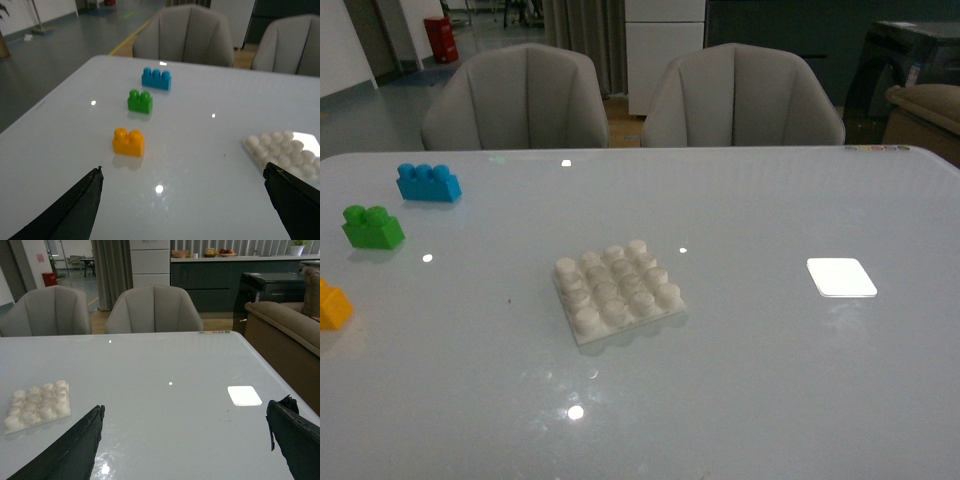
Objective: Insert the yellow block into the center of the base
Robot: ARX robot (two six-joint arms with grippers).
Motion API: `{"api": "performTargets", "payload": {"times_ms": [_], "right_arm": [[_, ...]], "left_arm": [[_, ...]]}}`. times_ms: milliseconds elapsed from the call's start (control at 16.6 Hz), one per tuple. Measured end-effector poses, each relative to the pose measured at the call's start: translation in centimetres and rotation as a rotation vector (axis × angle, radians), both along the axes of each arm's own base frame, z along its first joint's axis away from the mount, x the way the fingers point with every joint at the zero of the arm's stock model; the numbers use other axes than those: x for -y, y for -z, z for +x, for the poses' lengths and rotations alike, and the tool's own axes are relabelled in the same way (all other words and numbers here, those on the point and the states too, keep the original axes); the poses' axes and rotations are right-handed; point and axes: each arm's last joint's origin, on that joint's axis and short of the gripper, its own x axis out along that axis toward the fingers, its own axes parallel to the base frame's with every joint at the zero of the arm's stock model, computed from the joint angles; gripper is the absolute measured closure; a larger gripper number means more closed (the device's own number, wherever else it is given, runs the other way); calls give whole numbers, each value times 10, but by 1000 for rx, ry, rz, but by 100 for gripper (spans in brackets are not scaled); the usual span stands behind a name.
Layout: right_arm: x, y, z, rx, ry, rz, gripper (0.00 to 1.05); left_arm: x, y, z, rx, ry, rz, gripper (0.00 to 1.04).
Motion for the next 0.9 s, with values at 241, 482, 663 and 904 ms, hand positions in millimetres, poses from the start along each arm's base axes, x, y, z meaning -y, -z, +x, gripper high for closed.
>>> {"api": "performTargets", "payload": {"times_ms": [241, 482, 663, 904], "right_arm": [[0, 0, 0, 1, 0, 0, 6], [0, 0, 0, 1, 0, 0, 6], [0, 0, 0, 1, 0, 0, 6], [0, 0, 0, 1, 0, 0, 6]], "left_arm": [[-23, -4, 59, 0, 6, -9, 7], [-73, -20, 149, -20, 24, 38, 7], [-91, -7, 180, -119, 38, 33, 7], [-129, 44, 237, -346, 73, 22, 7]]}}
